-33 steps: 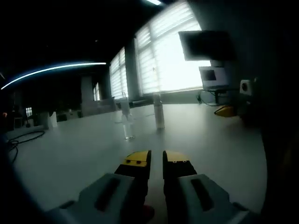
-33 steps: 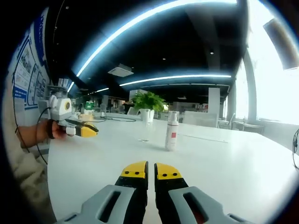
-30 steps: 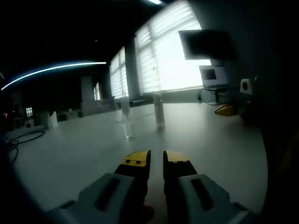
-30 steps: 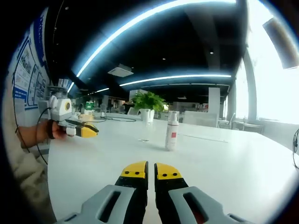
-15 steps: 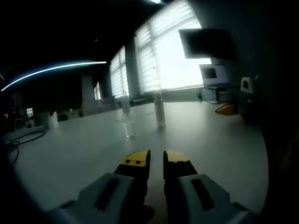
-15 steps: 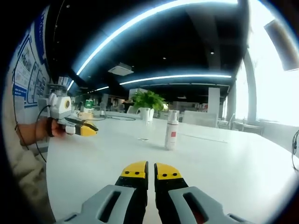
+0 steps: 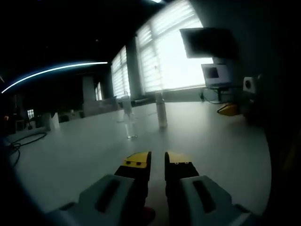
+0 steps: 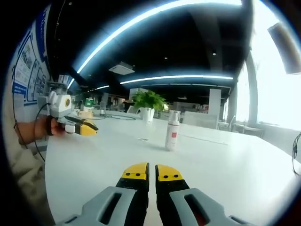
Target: Clamp pump bottle remove cover press pump head put on cover
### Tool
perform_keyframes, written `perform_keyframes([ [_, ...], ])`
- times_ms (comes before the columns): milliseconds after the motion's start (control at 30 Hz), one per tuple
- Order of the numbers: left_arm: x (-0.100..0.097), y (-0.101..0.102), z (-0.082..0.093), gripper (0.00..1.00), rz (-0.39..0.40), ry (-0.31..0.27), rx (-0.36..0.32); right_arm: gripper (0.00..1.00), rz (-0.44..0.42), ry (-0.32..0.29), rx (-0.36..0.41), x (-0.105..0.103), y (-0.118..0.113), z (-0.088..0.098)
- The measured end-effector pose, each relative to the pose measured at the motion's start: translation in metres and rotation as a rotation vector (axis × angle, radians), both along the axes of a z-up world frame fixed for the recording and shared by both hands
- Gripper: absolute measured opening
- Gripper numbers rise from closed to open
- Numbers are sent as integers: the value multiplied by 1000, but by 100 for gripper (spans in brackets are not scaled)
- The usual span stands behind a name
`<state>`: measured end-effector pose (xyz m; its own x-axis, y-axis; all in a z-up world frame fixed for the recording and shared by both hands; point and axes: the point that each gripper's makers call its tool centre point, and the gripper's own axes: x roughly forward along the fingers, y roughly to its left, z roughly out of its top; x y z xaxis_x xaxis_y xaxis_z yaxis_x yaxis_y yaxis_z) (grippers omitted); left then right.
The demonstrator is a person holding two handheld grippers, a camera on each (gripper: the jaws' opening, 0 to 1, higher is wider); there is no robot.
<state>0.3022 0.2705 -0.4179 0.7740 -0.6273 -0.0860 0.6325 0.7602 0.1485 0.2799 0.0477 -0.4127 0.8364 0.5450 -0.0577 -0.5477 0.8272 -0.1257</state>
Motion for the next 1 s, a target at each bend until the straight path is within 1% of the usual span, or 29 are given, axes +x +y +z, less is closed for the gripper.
perform_keyframes([
  [167, 2, 2, 0, 3, 3, -1, -1, 1, 1, -2, -2, -2, 3, 1],
  [1000, -2, -1, 1, 3, 3, -1, -4, 1, -2, -5, -11, 1, -1, -1],
])
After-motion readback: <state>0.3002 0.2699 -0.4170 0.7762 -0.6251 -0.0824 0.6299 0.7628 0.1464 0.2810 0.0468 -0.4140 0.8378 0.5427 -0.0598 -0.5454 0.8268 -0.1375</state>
